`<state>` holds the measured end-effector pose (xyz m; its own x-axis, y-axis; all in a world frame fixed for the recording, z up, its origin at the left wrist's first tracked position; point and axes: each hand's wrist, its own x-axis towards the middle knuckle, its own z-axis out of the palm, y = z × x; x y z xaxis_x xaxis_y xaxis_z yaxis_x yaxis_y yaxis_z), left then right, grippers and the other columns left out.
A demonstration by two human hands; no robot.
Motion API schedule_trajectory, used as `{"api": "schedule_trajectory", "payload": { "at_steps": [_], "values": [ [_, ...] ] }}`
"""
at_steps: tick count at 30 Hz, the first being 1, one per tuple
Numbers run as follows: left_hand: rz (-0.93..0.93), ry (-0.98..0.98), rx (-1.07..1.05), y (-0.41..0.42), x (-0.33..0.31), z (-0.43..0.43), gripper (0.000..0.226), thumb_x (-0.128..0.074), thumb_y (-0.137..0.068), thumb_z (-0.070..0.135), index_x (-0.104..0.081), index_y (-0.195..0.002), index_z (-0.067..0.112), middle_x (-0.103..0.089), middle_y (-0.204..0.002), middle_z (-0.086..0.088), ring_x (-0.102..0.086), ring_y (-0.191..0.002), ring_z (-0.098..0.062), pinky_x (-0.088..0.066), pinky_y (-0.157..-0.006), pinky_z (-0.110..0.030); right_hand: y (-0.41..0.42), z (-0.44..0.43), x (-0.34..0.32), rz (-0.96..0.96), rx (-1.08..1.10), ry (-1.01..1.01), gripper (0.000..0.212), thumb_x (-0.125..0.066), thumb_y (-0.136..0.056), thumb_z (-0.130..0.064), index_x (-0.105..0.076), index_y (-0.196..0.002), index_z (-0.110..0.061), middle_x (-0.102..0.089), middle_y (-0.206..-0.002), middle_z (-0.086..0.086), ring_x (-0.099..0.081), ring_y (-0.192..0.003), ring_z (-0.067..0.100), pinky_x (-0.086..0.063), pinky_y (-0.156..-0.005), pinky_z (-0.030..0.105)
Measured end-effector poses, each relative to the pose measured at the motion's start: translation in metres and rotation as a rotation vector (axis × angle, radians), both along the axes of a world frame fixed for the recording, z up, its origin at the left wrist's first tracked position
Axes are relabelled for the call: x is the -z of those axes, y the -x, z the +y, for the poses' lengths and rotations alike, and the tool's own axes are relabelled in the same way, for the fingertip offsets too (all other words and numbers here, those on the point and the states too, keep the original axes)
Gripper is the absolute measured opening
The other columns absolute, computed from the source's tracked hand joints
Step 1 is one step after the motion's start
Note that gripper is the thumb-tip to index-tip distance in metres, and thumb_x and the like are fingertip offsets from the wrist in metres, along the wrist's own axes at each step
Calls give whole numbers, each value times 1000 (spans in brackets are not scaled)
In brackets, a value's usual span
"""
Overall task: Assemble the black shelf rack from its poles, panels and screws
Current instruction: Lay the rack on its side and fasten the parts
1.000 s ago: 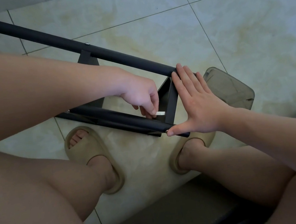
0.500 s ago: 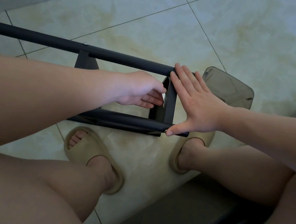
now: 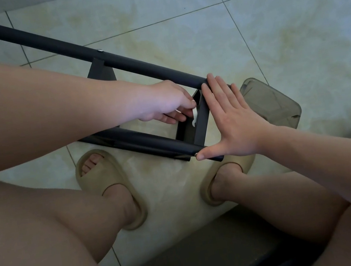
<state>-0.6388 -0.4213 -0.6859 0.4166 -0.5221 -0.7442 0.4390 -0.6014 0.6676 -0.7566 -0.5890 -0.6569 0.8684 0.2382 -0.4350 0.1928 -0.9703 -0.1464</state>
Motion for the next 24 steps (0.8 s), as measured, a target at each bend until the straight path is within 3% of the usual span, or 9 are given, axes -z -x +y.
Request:
{"api": "schedule_trajectory", "payload": {
  "at_steps": [24],
  "values": [
    [53, -71, 149, 9, -7, -2, 11, -56, -99, 21, -65, -101, 16, -75, -78, 4, -68, -79, -15, -51, -75, -30, -1, 0, 1, -11, 1, 0, 149, -33, -57, -104, 16, -159, -6, 28, -165, 12, 27, -153, 25, 19, -122, 41]
  ]
}}
